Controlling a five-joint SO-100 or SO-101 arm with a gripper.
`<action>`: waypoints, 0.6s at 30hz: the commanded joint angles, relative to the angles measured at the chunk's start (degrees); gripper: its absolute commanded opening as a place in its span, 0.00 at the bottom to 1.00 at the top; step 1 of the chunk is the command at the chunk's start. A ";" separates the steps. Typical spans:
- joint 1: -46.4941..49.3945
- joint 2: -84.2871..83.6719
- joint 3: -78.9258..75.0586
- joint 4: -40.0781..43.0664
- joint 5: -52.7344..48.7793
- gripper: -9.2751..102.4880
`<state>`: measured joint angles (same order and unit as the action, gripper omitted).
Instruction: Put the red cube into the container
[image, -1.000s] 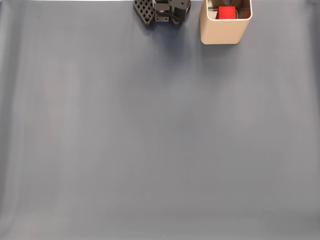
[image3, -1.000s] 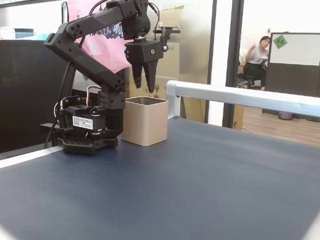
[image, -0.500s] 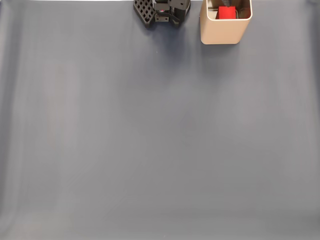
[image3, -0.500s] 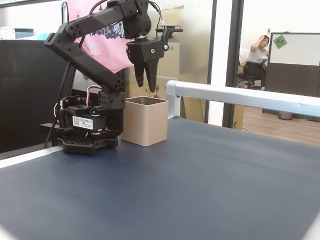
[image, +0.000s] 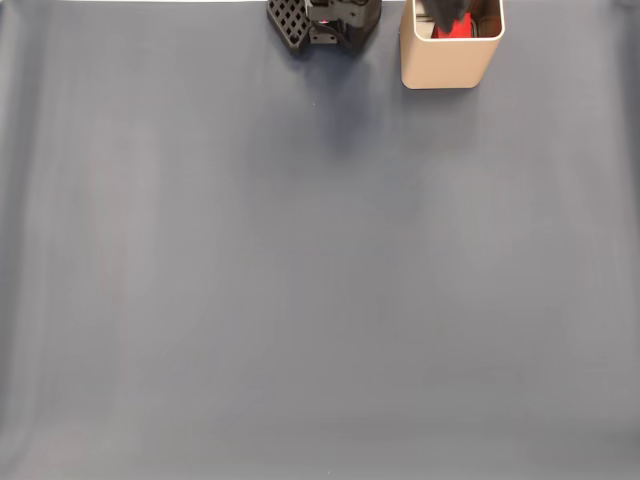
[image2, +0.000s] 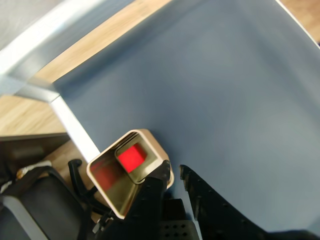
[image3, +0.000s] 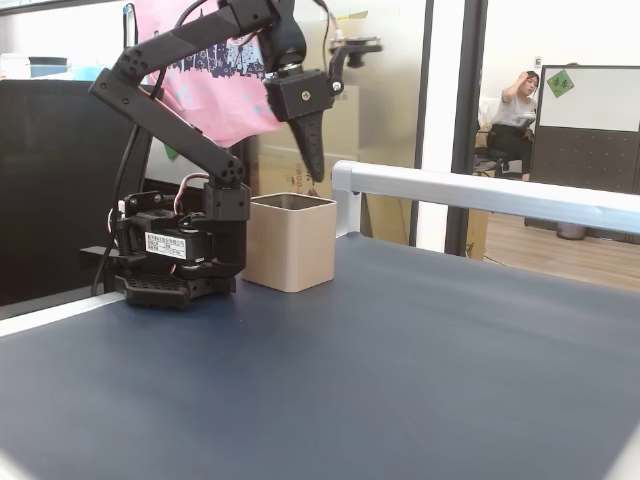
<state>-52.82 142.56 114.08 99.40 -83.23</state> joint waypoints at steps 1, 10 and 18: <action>11.25 0.00 -2.02 -3.34 -5.80 0.09; 41.04 7.73 17.23 -24.35 -16.70 0.09; 48.25 21.80 39.90 -40.43 -13.10 0.09</action>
<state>-5.27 160.75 149.85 62.05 -98.88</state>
